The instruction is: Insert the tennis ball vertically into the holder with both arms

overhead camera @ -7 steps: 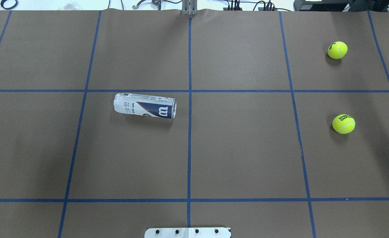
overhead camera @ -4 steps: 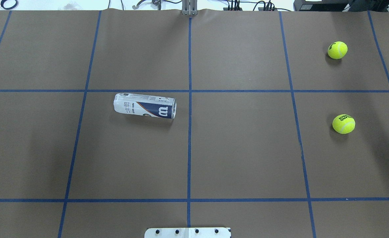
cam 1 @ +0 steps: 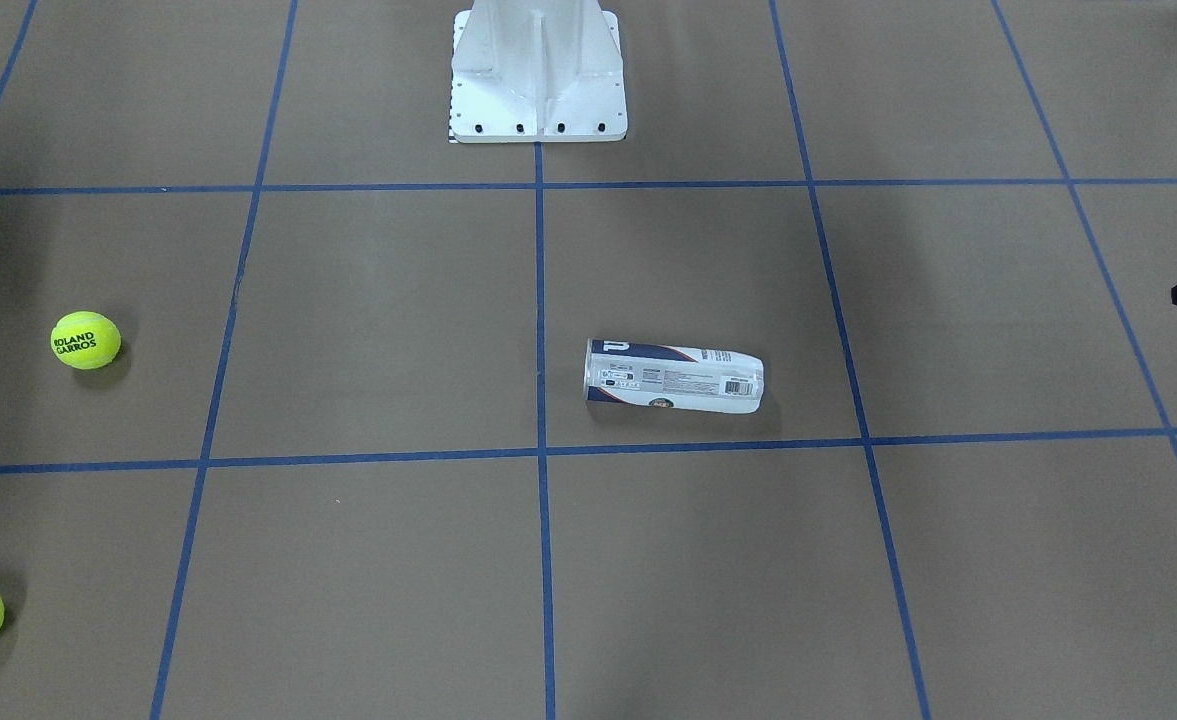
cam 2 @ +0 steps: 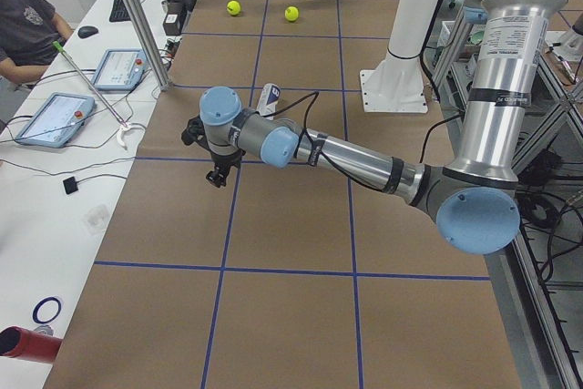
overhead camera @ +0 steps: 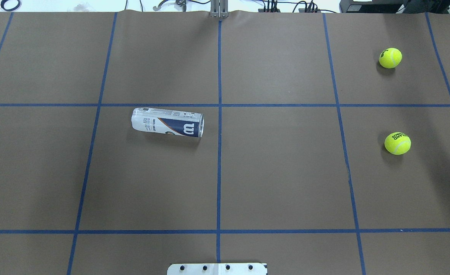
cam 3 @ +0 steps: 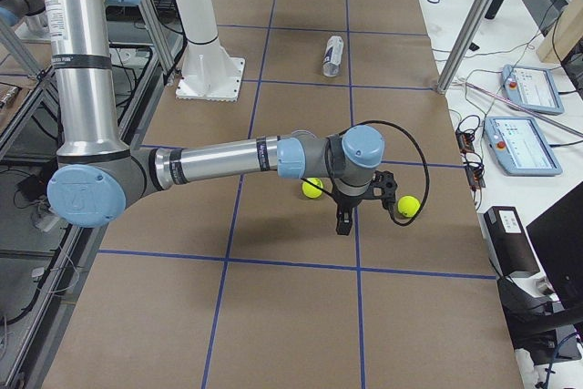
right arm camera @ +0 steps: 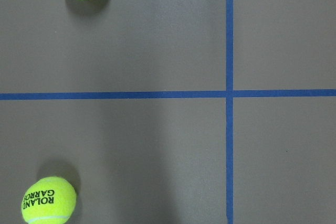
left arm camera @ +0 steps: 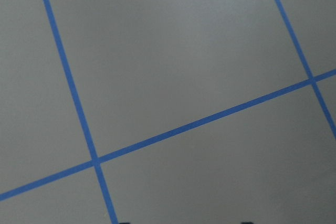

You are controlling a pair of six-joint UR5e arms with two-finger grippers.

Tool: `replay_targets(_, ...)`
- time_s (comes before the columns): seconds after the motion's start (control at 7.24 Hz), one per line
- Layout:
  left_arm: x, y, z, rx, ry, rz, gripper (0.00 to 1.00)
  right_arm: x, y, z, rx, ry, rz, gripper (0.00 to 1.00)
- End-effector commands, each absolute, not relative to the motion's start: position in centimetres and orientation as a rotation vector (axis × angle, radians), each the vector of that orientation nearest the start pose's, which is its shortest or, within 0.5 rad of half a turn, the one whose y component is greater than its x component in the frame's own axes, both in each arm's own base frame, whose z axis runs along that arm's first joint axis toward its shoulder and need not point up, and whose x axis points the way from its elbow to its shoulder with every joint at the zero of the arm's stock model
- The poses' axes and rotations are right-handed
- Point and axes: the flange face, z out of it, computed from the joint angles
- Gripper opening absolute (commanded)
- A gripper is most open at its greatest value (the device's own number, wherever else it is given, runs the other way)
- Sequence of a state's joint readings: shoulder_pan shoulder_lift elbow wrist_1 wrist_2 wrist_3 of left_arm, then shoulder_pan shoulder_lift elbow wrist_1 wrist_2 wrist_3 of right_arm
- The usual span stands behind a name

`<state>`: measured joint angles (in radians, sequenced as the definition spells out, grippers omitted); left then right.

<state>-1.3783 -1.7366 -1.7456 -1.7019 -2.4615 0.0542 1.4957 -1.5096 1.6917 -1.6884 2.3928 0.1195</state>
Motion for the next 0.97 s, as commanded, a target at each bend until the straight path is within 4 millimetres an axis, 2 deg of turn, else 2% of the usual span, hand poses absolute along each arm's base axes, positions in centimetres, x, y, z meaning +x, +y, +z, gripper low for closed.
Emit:
replay_targets(0.0,12.4,-57.5,39.5,0.434,0.942,0.578,0.71,2.0,-51.8,57.9,-0.021,-0.835,0.014,1.00)
replay_targets(0.14,16.1,-57.7,36.5,0.449,0.968,0.637,0.70,1.9,-51.7,57.8,-0.021,-0.841,0.011,1.00)
replay_targets(0.28,19.3,-57.3,32.5,0.455,0.998,0.644,0.68,1.2,-51.7,57.8,-0.031,-0.866,0.003,1.00)
replay_targets(0.41,26.5,-56.5,27.5,0.482,1.011,0.744,0.72,0.5,-51.7,57.2,-0.024,-0.870,-0.018,1.00)
replay_targets(0.55,32.8,-54.7,24.6,0.535,0.960,0.832,0.80,0.2,-51.2,56.3,-0.008,-0.875,-0.034,1.00)
replay_targets(0.69,37.8,-53.2,21.3,0.622,0.885,0.905,0.81,0.0,-51.2,56.1,-0.005,-0.879,-0.043,1.00)
replay_targets(0.83,41.0,-52.3,19.2,0.666,0.856,0.948,0.84,0.0,-51.2,56.0,-0.002,-0.879,-0.047,1.00)
